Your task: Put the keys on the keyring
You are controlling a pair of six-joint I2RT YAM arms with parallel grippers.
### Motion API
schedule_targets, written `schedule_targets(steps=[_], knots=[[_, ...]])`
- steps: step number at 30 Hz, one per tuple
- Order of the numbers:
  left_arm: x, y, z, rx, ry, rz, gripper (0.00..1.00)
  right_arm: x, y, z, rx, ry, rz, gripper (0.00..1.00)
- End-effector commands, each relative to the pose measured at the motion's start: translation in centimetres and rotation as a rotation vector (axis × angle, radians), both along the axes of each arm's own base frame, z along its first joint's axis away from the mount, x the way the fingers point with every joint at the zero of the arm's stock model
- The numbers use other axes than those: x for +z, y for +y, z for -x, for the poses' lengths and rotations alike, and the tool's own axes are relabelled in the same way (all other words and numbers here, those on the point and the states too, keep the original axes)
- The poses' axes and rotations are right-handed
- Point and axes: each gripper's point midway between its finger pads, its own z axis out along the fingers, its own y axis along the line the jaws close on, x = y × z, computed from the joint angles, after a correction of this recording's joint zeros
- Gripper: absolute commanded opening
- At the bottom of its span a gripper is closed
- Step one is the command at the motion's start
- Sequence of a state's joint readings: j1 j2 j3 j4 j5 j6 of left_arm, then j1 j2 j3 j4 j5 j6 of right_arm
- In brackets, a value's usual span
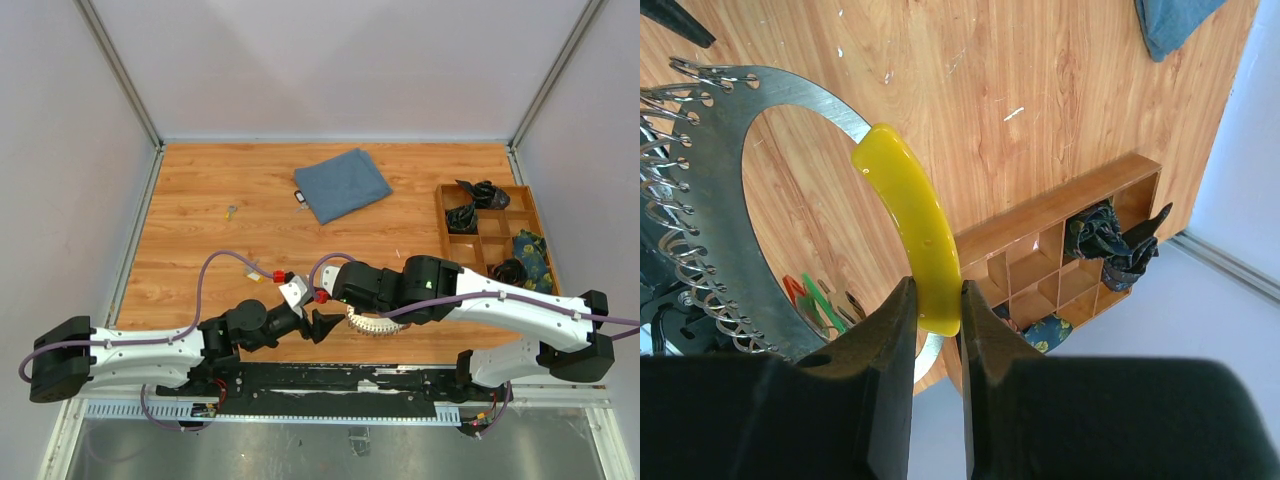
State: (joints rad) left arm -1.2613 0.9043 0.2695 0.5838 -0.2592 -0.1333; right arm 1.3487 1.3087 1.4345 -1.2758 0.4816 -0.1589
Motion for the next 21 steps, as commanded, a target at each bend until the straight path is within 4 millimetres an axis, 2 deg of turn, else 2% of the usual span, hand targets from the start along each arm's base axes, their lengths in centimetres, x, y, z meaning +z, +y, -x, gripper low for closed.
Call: schedule_targets(steps=[1, 21], knots=[[2.46, -0.71, 0.06, -0.004, -0.041, 0.062, 0.71, 0.77, 0.22, -0.20, -0.018, -0.017, -0.026, 0.01], [3.00, -1.67, 0.90, -0.036, -0.053, 0.070, 0.73, 0.64, 0.26, -0.20, -0.026, -0.012, -0.030, 0.01]])
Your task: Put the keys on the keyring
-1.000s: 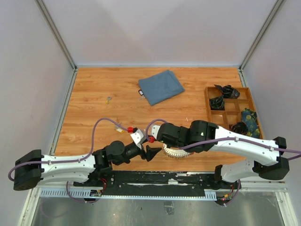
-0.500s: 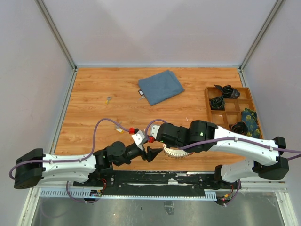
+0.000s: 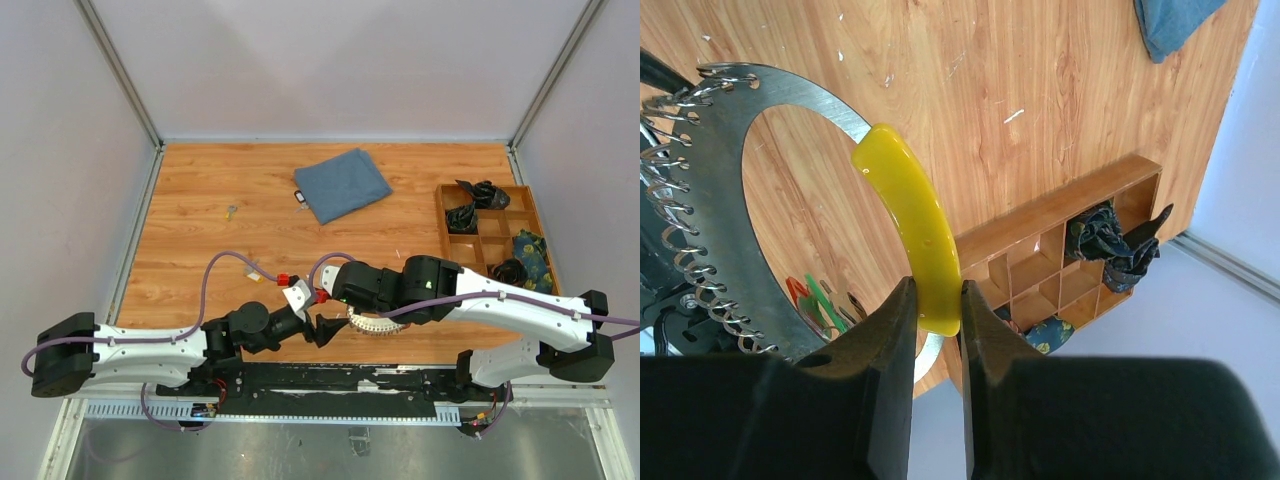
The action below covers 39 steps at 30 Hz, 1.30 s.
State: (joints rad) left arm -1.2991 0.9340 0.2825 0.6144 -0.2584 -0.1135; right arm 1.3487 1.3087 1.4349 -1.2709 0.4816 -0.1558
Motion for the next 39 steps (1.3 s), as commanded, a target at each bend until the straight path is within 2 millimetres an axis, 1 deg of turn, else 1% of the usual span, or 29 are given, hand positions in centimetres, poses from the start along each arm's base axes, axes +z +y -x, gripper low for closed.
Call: schedule_targets(steps=[1, 4, 12, 17, 24, 25, 30, 32, 39], knots=[[2.7, -0.7, -0.1, 0.006, -0.031, 0.069, 0.73, 0.6, 0.2, -0.1, -0.022, -0.010, -0.026, 0.01], [2.8, -0.6, -0.3, 0.019, -0.032, 0.075, 0.71, 0.5, 0.3, -0.1, -0.021, -0.002, -0.029, 0.01], [3.2, -0.9, -0.6, 0.030, -0.037, 0.079, 0.52, 0.4, 0.4, 0.1, -0.016, 0.007, -0.031, 0.01], [3.4, -1.0, -0.5, 0.024, -0.038, 0.087, 0.48, 0.2, 0.4, 0.2, -0.014, 0.016, -0.032, 0.01], [4.3, -1.1, -0.1, 0.002, -0.047, 0.104, 0.37, 0.1, 0.4, 0.3, -0.016, 0.017, -0.039, 0.01], [4.4, -1.0, -0.1, 0.000, -0.048, 0.103, 0.34, 0.1, 0.4, 0.2, -0.018, 0.017, -0.043, 0.01], [5.2, -0.7, 0.3, -0.014, -0.058, 0.115, 0.09, 0.0, 0.4, 0.2, -0.024, 0.018, -0.060, 0.01], [5.4, -0.5, 0.5, -0.020, -0.063, 0.118, 0.01, 0.0, 0.4, 0.2, -0.028, 0.018, -0.069, 0.01], [5.4, 0.2, 0.6, -0.016, -0.068, 0.098, 0.00, 0.2, 0.2, -0.3, -0.057, 0.010, -0.110, 0.01]])
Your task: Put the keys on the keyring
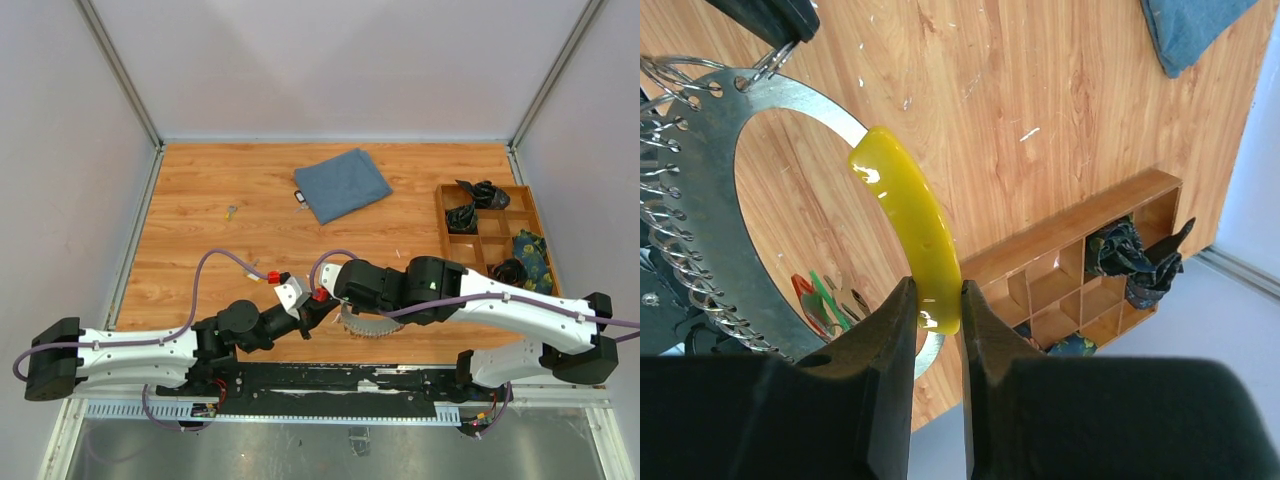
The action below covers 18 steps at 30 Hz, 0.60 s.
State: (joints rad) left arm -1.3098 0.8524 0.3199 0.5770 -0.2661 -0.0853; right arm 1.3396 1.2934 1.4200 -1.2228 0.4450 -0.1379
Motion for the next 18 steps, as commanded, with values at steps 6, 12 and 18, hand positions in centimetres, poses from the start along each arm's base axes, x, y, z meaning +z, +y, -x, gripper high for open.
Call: schedule_targets(steps=[6, 12, 18], knots=[[2.0, 0.1, 0.3, -0.002, -0.012, 0.037, 0.00, 0.9, -1.0, -0.8, -0.061, -0.034, -0.067, 0.01], [2.6, 0.0, 0.3, -0.005, -0.014, 0.054, 0.00, 1.3, -1.0, -1.1, -0.071, -0.057, -0.101, 0.01], [2.8, -0.3, 0.6, -0.027, -0.016, 0.060, 0.06, 1.6, -0.8, -1.2, -0.071, -0.069, -0.120, 0.01]])
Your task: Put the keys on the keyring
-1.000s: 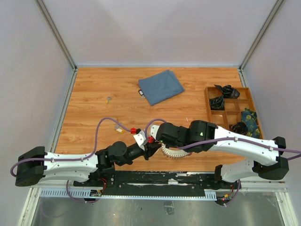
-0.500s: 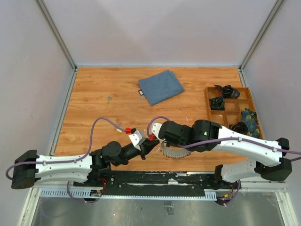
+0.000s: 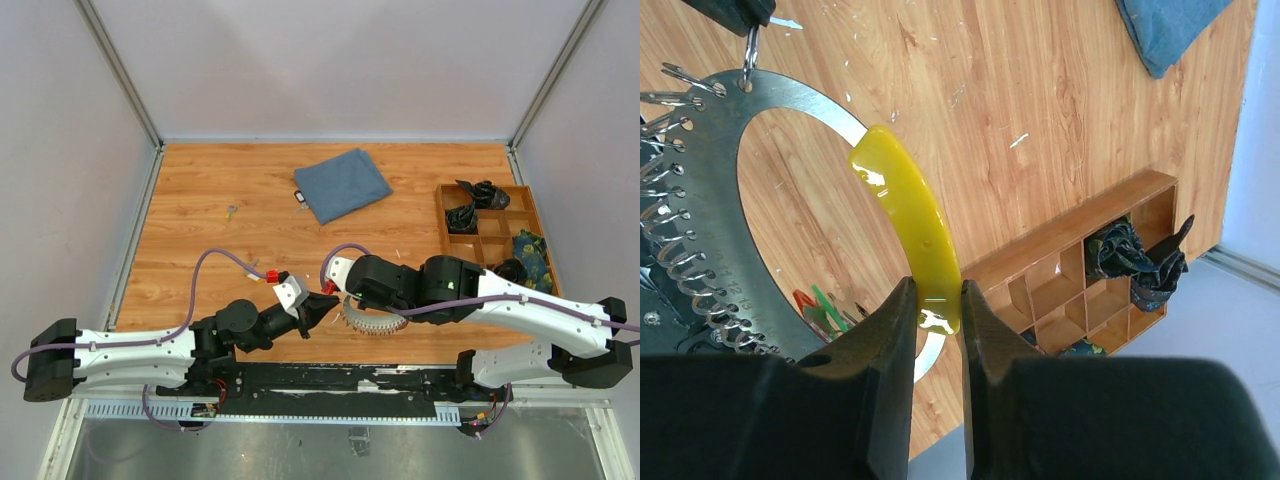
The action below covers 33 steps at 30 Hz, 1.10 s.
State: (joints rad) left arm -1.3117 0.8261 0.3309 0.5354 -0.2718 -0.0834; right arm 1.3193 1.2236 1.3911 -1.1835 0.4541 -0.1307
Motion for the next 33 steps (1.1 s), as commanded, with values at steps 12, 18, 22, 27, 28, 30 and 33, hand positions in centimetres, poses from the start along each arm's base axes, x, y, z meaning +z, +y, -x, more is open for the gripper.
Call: schedule_targets(steps=[12, 18, 22, 27, 28, 30, 33], knots=[[2.14, -1.15, 0.80, -0.049, -0.012, 0.062, 0.21, 0.76, -0.13, -0.75, -0.040, -0.040, -0.044, 0.01], [2.11, -1.09, 0.75, -0.046, -0.013, 0.063, 0.31, 0.67, -0.05, -0.70, -0.036, -0.035, -0.039, 0.01], [2.03, -1.07, 0.68, -0.043, -0.013, 0.064, 0.35, 0.68, 0.04, -0.68, -0.034, -0.031, -0.038, 0.01], [2.24, -1.10, 0.74, -0.046, -0.018, 0.069, 0.30, 0.55, 0.20, -0.58, -0.029, -0.023, -0.035, 0.01], [2.25, -1.08, 0.70, -0.044, -0.019, 0.069, 0.29, 0.49, 0.26, -0.55, -0.028, -0.020, -0.033, 0.01], [2.36, -1.09, 0.71, -0.044, -0.021, 0.071, 0.26, 0.40, 0.32, -0.52, -0.026, -0.016, -0.030, 0.01], [2.44, -1.11, 0.71, -0.046, -0.025, 0.071, 0.19, 0.46, 0.38, -0.54, -0.026, -0.017, -0.032, 0.01]])
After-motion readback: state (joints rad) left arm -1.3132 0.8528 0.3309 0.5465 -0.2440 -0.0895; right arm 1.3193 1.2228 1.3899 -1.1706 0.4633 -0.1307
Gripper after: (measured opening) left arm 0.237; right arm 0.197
